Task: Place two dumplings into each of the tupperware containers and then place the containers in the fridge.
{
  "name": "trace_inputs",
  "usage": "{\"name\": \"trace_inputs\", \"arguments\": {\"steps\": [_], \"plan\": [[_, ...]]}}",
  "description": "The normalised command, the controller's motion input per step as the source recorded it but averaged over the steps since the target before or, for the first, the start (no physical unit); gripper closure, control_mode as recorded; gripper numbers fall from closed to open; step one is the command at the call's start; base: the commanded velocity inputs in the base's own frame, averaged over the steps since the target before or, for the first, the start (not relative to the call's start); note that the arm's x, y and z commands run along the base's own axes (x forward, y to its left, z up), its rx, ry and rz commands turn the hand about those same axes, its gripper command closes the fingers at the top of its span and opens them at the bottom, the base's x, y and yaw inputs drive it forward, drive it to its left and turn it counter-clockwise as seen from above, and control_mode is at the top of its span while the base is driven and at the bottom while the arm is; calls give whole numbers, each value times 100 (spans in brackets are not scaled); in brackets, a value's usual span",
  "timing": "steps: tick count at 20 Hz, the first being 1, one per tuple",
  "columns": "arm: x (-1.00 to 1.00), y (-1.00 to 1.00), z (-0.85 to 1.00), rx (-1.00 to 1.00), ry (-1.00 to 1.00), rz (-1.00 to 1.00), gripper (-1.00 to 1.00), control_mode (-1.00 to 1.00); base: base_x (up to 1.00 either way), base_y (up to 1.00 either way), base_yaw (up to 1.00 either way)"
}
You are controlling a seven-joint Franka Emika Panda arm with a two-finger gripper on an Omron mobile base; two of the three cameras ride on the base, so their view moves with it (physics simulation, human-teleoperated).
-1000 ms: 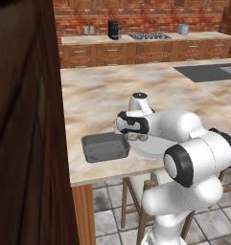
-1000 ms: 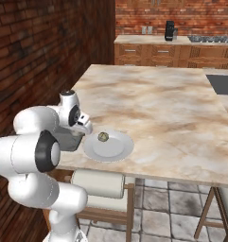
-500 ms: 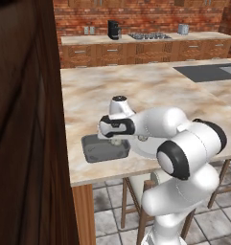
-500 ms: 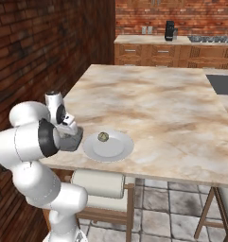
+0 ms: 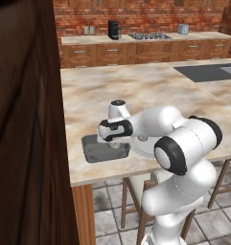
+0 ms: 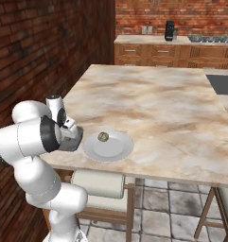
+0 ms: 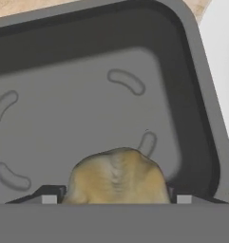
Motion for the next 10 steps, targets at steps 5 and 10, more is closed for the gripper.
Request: {"name": "trace_inputs", "arguments": {"steps": [5,10], "plan": [[9,0,0,0,0,0,-100,-100,0,0,0],[13,-1,17,0,0,0,-100,-100,0,0,0]]}}
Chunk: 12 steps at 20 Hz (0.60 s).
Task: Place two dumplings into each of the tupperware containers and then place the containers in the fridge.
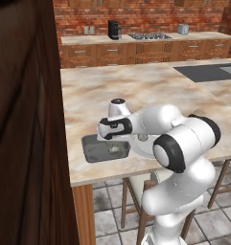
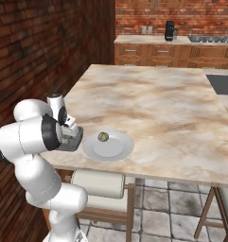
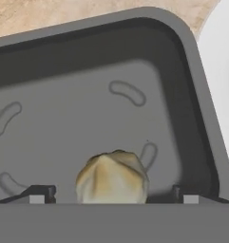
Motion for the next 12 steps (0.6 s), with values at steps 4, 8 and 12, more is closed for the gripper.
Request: {"name": "trace_inputs", "arguments": {"steps": [4,8,12], "plan": [[-2,-55,61,1,0,-3,-100,-100,0,0,0],[4,-100,29,9,7,-12,-100,-100,0,0,0],[13,-97,7,11,6,-16,-100,-100,0,0,0]]}}
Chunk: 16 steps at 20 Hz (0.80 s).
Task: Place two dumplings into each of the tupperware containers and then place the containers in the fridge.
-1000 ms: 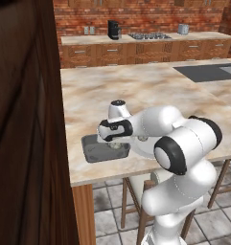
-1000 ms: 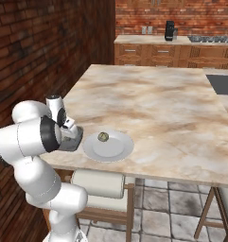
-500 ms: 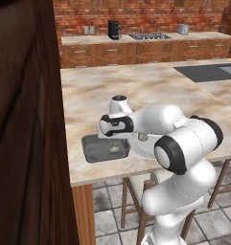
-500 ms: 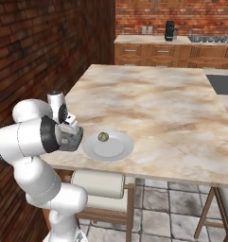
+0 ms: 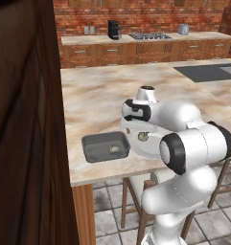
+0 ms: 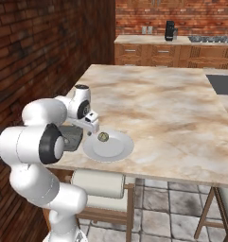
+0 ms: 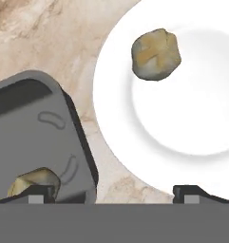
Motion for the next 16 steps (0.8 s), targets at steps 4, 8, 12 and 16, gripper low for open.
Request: {"name": "trace_inputs", "arguments": {"steps": [4,8,12,16], "plan": [[30,-95,-1,4,5,-11,-100,-100,0,0,0],[2,-58,-24,1,1,-4,-100,-100,0,0,0],[3,-3,-80,0,-8,0,-100,-100,0,0,0],[40,0,-50,0,-9,0,-100,-100,0,0,0]]}}
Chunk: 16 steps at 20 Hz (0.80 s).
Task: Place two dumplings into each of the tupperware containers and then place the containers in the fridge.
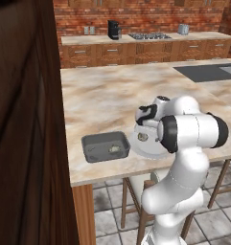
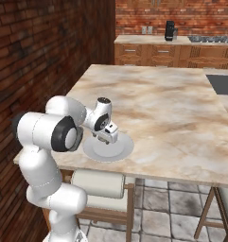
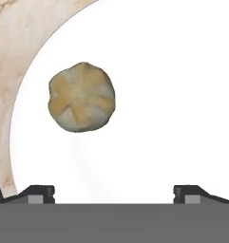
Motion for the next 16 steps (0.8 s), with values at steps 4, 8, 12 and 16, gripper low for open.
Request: {"name": "trace_inputs", "arguments": {"steps": [4,8,12,16], "plan": [[48,0,-12,0,-4,0,-100,-100,0,0,0],[32,0,-3,0,-2,0,-100,-100,0,0,0],[34,2,-8,0,0,0,-100,-100,0,0,0],[25,1,-32,0,0,0,-100,-100,0,0,0]]}}
